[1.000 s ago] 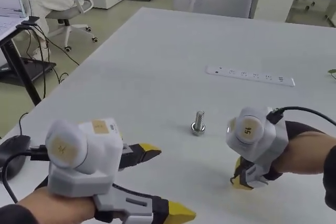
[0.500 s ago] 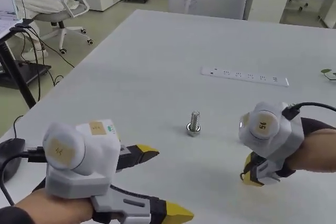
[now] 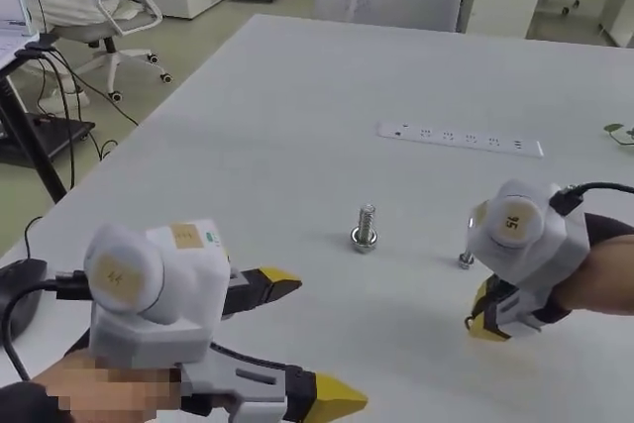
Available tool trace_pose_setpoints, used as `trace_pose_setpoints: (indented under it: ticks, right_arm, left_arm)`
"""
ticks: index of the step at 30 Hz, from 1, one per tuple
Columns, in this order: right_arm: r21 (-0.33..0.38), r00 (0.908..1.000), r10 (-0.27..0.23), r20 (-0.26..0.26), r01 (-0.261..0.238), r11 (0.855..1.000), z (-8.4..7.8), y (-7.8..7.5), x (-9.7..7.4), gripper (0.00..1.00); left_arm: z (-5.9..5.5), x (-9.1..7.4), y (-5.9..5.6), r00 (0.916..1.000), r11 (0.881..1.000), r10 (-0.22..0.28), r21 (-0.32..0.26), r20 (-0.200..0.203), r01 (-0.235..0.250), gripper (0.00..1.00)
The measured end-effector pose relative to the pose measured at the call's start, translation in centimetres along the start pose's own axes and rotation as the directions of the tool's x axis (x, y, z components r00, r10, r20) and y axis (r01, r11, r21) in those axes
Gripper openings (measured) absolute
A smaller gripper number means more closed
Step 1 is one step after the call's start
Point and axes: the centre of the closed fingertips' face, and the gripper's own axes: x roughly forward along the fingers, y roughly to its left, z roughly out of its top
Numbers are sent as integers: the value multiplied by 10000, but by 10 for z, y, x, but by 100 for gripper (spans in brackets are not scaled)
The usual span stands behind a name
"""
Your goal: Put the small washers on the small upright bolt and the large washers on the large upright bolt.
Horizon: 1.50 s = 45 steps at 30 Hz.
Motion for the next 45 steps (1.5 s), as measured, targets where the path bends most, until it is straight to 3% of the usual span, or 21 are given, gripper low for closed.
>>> trace_pose_setpoints:
  ticks: [13, 30, 36, 45]
  right_arm:
    - [86, 10000, -71, -61, 71, 9999, -4, -7, -5, 13]
    - [38, 9975, -656, -277, 657, 9978, -11, -35, -46, 13]
    - [-88, 9954, -909, -294, 907, 9958, -5, -46, -59, 13]
    - [-510, 9925, -1207, -213, 1195, 9915, 17, -67, -68, 13]
  left_arm:
    - [1, 0, 1, 10000, 10000, 49, -37, 39, -48, 78]
    - [2, -1, 1, 9999, 10000, 1, -22, 127, -1, 78]
    - [2, -1, 1, 9999, 10000, 7, -46, 139, -6, 78]
    - [1, -2, 5, 9999, 9999, 89, -107, 124, -87, 78]
